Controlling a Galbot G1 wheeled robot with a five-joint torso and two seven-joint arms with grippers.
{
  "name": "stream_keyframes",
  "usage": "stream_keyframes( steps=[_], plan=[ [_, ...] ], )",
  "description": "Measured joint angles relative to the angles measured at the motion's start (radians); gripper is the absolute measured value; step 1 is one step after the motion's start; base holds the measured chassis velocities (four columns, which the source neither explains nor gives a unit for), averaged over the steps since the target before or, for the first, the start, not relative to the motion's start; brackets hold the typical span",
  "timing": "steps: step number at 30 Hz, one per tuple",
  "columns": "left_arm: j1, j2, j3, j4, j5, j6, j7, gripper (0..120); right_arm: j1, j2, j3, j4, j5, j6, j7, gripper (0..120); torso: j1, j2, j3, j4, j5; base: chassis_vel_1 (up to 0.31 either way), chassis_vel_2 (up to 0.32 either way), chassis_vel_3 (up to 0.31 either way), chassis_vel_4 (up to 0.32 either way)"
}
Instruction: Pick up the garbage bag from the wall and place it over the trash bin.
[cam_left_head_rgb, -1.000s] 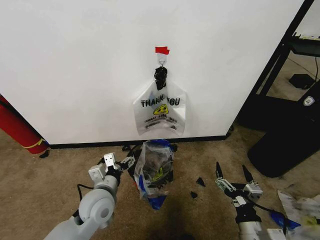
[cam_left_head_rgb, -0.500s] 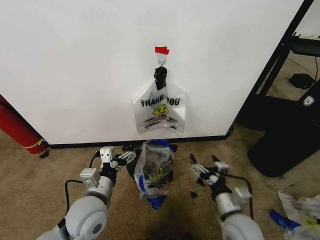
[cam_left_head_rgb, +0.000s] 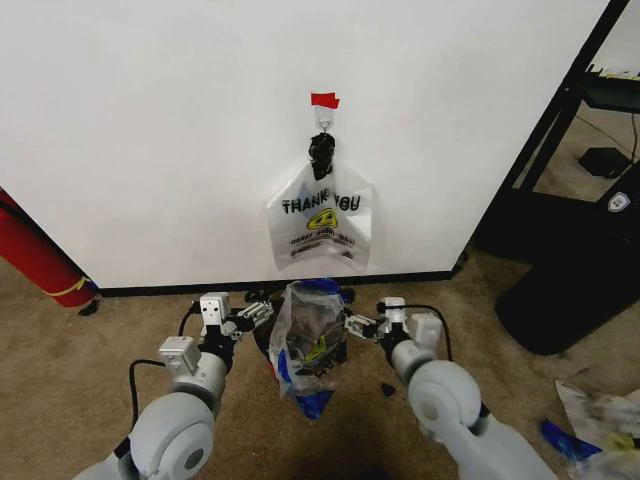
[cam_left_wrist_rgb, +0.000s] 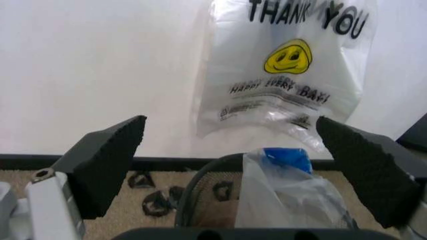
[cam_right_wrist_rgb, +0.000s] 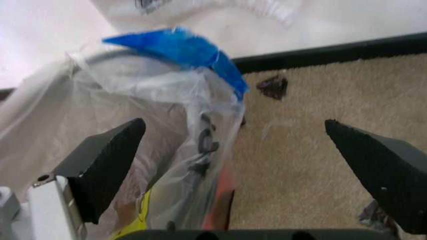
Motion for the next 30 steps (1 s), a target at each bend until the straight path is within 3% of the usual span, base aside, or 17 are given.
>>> stream_keyframes(
  steps=[10, 30],
  plan=[
    [-0.001, -0.006, 0.003, 0.002, -0.003, -0.001, 0.0, 100, 0.033, 0.069, -0.049, -0.072, 0.017, -0.014, 0.069, 94, 0.0, 0.0, 0.0, 0.0, 0.0001, 0.0, 0.0, 0.0, 0.0],
    [-0.006, -0.019, 0.012, 0.017, -0.006, -0.008, 0.0, 100, 0.064, 0.129, -0.051, -0.145, 0.14, -0.052, 0.156, 19, 0.0, 0.0, 0.0, 0.0, 0.0001, 0.0, 0.0, 0.0, 0.0]
  ],
)
